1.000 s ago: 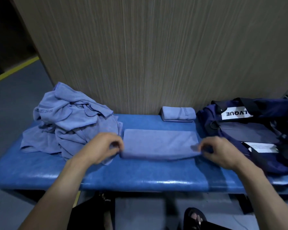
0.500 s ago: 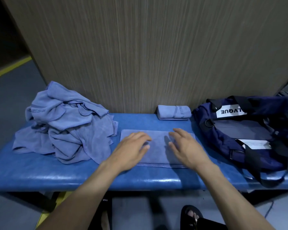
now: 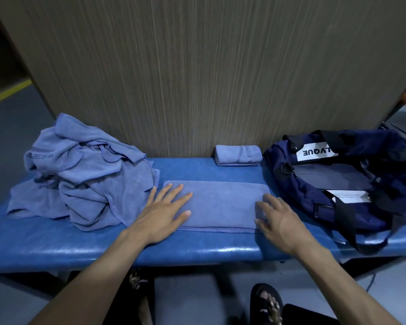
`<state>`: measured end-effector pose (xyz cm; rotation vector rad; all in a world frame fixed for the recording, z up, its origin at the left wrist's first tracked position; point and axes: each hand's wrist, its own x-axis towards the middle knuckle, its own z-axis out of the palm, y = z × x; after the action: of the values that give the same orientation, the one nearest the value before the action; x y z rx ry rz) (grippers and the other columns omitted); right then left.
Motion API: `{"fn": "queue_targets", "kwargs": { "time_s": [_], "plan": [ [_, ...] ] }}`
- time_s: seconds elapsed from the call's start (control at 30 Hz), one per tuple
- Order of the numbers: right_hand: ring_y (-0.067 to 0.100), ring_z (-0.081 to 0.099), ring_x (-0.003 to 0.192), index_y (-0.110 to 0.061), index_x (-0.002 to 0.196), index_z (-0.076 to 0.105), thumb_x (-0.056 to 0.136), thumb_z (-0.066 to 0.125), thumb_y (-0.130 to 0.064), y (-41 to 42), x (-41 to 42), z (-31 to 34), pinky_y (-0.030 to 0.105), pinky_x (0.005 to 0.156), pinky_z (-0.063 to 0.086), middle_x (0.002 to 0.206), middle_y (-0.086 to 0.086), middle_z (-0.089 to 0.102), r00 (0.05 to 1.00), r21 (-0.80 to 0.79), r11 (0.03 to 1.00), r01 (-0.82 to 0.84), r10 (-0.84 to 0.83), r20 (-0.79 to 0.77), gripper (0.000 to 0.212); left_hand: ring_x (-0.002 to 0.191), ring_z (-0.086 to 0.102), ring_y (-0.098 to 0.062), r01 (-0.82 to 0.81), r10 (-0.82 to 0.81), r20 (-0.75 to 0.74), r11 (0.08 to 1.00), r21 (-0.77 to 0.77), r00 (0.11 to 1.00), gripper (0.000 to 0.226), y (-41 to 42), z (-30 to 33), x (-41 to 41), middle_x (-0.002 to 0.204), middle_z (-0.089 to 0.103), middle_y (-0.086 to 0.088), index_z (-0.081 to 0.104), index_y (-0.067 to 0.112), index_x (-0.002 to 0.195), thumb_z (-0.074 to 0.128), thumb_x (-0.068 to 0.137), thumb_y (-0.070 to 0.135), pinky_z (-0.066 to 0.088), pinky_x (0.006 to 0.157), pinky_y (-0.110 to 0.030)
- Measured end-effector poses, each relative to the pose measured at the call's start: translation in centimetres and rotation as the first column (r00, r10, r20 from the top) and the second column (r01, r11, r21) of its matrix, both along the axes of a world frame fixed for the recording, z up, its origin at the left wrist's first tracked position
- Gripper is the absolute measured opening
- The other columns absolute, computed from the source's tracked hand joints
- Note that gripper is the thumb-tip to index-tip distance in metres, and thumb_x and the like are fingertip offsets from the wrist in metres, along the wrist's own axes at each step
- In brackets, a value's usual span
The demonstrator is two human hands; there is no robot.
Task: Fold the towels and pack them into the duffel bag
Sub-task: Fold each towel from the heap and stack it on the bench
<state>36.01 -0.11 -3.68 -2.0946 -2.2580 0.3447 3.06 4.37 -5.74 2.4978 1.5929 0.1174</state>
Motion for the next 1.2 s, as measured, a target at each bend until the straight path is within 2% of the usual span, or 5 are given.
{"fn": "queue_targets", "kwargs": {
  "time_s": [0.07,0.17,0.83,1.1,1.2],
  "plan": [
    [0.025,0.048,0.119,-0.027,0.118,0.061,0.09,0.067,-0.046,-0.3,0.8,1.0,0.041,0.099,0.045,0.131,-0.007,0.049,0.994,0.087,0.991,-0.105,0.108,-0.032,0.034,0.136,0.042,-0.018,0.08,-0.104,0.14,0.983,0.164,0.985,0.054,-0.1,0.6,0.9,0.144,0.048,0.014,0.058,0.036,0.134,0.033,0.094,0.062,0.021,0.117,-0.033],
    [0.02,0.052,0.1,-0.027,0.099,0.062,0.084,0.075,-0.04,-0.5,1.6,1.8,0.041,0.085,0.048,0.105,-0.011,0.054,0.982,0.069,0.98,-0.186,0.187,-0.012,0.024,0.101,0.053,-0.009,0.216,-0.27,0.257,0.952,0.219,0.928,0.023,-0.5,1.1,2.9,0.108,0.055,0.018,0.067,0.034,0.103,0.059,0.091,0.052,0.042,0.093,-0.03],
    [0.017,0.05,0.084,-0.026,0.073,0.043,0.072,0.062,-0.016,-1.4,3.1,2.4,0.036,0.063,0.043,0.085,-0.01,0.05,0.986,-0.004,0.986,-0.168,0.168,-0.011,0.022,0.092,0.044,-0.007,0.306,-0.324,0.211,0.945,0.113,0.922,0.01,-1.9,1.5,5.1,0.096,0.054,0.018,0.052,0.033,0.092,0.053,0.097,0.042,0.042,0.083,-0.031],
    [0.008,0.055,0.076,-0.026,0.066,0.059,0.071,0.07,-0.055,-1.4,3.0,2.7,0.029,0.07,0.048,0.075,-0.009,0.06,0.966,-0.217,0.942,-0.257,0.241,-0.098,0.032,0.093,0.043,-0.008,0.361,-0.364,0.1,0.931,0.05,0.926,0.024,-2.3,2.4,5.5,0.088,0.051,0.016,0.059,0.032,0.091,0.058,0.087,0.056,0.034,0.089,-0.024],
    [0.015,0.055,0.07,-0.022,0.064,0.054,0.084,0.053,-0.064,-1.0,2.4,1.9,0.035,0.066,0.046,0.067,-0.003,0.053,0.96,0.021,0.978,-0.207,0.207,-0.187,0.046,0.098,0.046,-0.011,0.309,-0.331,0.213,0.942,0.131,0.919,0.025,-3.0,2.7,7.3,0.102,0.052,0.016,0.061,0.033,0.1,0.049,0.096,0.054,0.042,0.094,-0.034]
  ]
}}
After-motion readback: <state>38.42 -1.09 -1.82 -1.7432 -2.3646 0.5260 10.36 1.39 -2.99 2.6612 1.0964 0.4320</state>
